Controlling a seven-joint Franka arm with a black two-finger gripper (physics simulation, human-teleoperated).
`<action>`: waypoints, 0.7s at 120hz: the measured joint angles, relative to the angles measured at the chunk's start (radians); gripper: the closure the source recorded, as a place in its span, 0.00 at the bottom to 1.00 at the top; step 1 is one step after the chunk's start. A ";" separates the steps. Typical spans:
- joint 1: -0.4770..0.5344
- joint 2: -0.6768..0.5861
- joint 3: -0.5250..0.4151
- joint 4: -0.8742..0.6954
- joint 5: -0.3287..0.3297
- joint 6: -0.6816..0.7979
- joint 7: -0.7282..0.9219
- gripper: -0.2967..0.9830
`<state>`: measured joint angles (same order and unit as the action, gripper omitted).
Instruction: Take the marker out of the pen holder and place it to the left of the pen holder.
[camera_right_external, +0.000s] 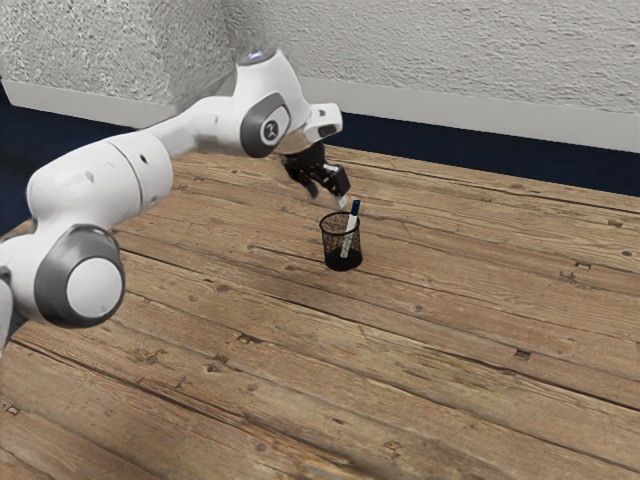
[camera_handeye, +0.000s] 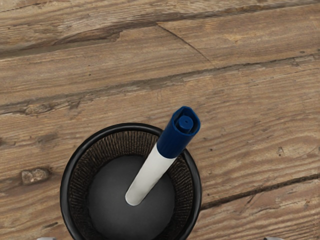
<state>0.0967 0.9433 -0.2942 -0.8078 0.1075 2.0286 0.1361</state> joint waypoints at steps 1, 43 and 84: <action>0.000 0.001 0.000 -0.001 -0.002 0.007 0.000 0.36; 0.001 0.065 -0.002 -0.053 -0.024 0.283 0.021 0.43; -0.004 0.100 -0.006 -0.081 -0.018 0.434 0.048 0.53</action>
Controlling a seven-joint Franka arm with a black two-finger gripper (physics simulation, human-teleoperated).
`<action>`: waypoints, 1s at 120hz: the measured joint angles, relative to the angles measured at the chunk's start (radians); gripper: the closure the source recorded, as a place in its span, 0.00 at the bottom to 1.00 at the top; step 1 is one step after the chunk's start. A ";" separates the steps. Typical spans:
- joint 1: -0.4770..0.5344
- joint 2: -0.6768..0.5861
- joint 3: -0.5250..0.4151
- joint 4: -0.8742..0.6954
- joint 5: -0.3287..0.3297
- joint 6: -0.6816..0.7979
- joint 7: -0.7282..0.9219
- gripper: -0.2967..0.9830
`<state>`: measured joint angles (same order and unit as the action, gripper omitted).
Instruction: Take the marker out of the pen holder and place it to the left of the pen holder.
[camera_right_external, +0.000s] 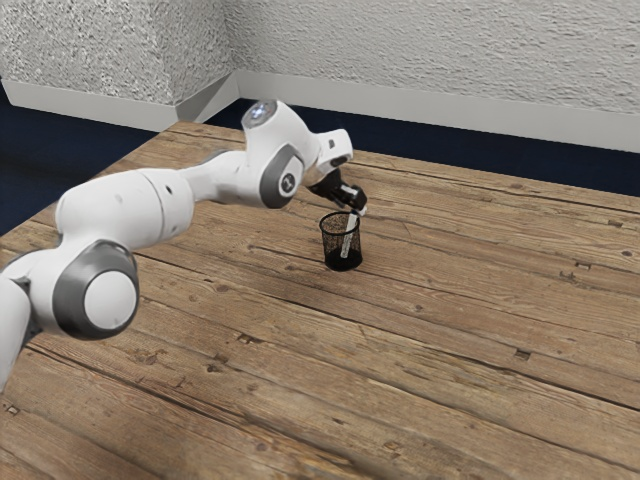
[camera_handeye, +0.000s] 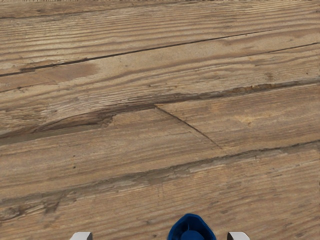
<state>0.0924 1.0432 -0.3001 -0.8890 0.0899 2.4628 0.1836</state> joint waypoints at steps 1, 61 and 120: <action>0.000 0.000 0.000 0.000 0.000 0.002 0.001 0.54; -0.003 -0.010 0.000 -0.005 0.004 0.037 0.022 0.77; 0.013 -0.114 0.009 -0.035 0.034 0.043 -0.001 0.84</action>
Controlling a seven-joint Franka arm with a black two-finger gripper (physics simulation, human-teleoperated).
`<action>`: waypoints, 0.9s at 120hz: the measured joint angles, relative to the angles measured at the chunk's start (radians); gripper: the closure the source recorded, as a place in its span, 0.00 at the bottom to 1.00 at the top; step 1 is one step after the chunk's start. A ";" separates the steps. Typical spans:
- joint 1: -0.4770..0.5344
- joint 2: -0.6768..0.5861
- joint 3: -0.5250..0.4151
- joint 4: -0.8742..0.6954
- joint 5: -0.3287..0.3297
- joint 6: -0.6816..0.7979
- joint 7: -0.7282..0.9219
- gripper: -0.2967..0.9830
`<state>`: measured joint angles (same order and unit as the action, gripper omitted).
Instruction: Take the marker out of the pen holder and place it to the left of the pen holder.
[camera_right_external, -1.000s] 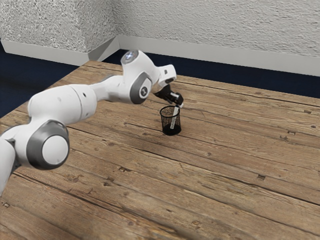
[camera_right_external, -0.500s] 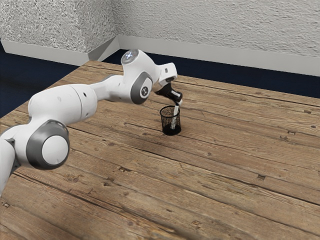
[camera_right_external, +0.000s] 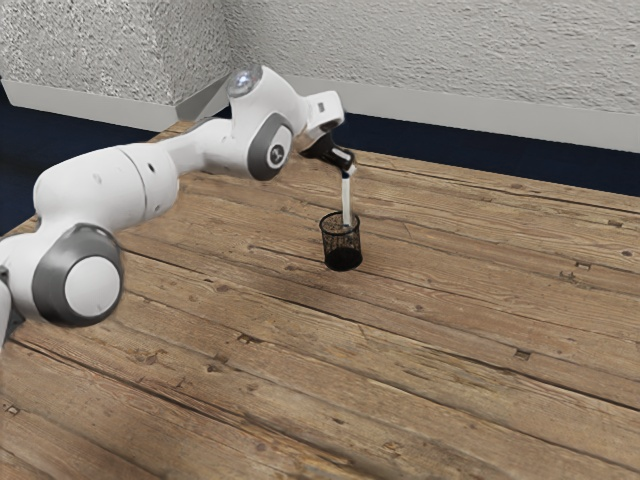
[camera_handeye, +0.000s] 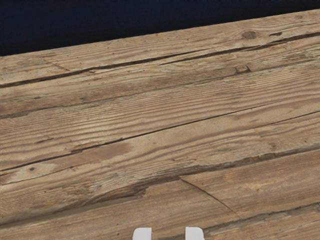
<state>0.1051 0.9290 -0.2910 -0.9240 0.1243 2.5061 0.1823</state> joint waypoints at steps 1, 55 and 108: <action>0.000 -0.003 0.000 -0.002 0.001 0.000 -0.001 0.84; 0.049 -0.107 0.075 -0.064 0.022 -0.199 -0.029 0.85; 0.083 -0.071 0.101 -0.061 0.183 -0.608 -0.074 0.85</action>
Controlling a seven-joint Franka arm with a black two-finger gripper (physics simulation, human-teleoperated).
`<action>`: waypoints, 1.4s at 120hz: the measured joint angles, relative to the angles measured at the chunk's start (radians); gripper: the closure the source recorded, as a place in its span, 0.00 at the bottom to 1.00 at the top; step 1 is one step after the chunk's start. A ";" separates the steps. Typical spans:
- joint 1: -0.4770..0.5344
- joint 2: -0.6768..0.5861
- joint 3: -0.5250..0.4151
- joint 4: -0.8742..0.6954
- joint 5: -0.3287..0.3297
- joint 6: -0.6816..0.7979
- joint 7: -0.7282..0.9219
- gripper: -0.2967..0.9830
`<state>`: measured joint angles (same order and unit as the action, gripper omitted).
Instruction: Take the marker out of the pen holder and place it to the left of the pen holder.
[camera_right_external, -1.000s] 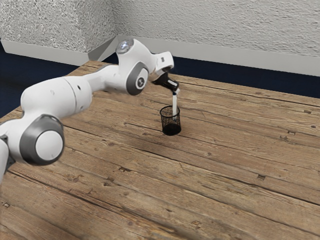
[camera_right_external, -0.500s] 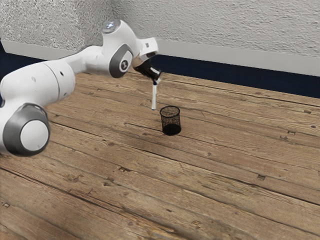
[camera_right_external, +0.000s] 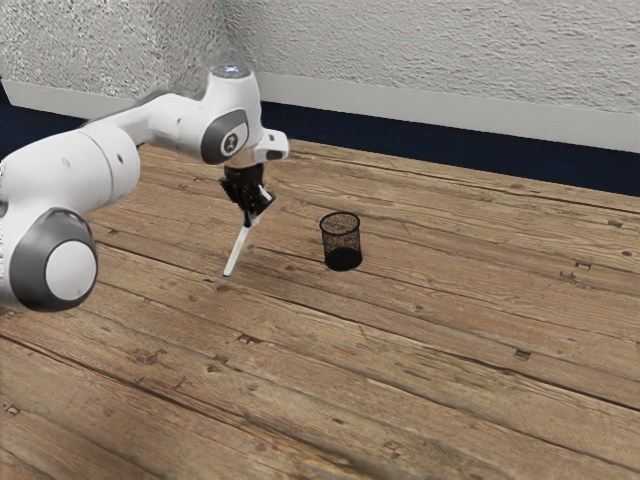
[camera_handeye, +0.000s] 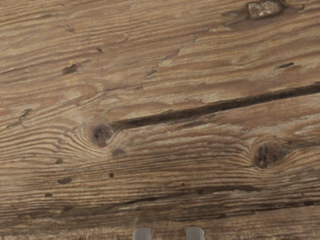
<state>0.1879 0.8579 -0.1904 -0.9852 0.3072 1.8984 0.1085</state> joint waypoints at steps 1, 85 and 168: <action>0.000 0.001 0.000 0.000 0.001 -0.005 -0.001 0.85; 0.076 0.060 0.000 0.011 0.014 -0.103 -0.024 0.67; 0.082 -0.411 -0.067 -0.258 -0.057 -0.125 -0.029 0.25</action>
<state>0.2704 0.4472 -0.2573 -1.2433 0.2498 1.7735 0.0798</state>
